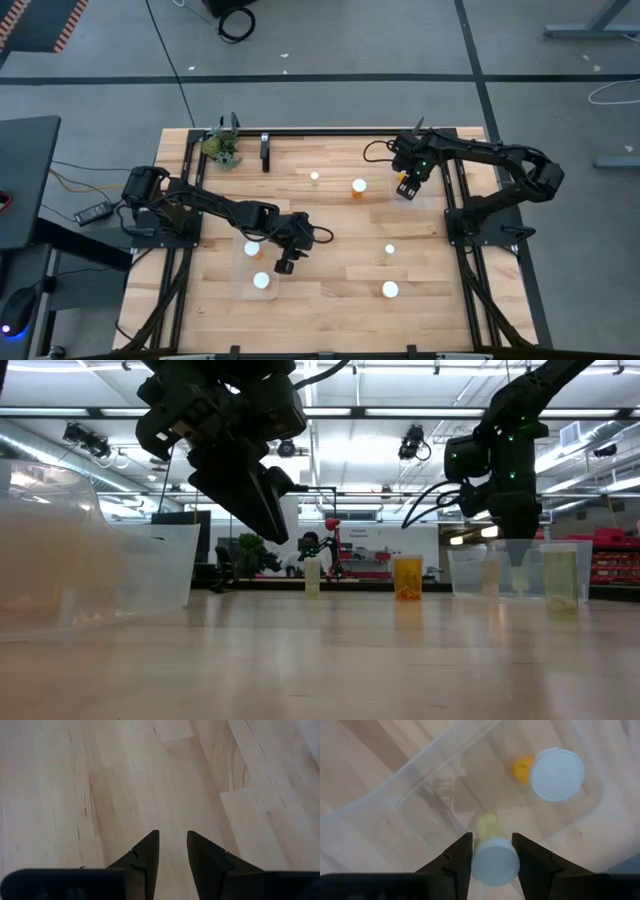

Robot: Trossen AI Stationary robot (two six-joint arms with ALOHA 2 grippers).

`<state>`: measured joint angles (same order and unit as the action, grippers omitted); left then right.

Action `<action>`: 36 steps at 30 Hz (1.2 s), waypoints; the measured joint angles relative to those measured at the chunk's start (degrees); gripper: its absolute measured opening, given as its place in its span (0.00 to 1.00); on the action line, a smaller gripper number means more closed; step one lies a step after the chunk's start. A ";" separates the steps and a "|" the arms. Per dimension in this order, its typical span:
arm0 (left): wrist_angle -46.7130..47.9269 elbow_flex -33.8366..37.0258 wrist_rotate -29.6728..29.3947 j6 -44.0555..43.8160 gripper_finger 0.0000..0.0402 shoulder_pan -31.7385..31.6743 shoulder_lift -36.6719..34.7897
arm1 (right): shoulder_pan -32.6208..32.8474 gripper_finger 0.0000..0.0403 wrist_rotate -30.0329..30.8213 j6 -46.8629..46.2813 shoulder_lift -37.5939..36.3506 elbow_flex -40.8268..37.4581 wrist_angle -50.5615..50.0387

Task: Pick and place medicine bottles into bin by pill shape (circle, oval)
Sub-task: Put the middle yellow pill bottle into the top transparent bin, then put the bottom yellow pill bottle into the top transparent bin

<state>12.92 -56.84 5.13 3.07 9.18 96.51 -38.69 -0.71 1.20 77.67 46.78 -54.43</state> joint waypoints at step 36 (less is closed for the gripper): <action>0.99 0.00 -0.16 1.18 0.27 -0.02 -2.21 | 0.35 0.58 1.10 -4.24 -2.56 3.44 -1.97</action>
<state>13.91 -56.84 4.97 4.25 9.17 94.30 -38.35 0.38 -3.03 75.11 50.23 -56.40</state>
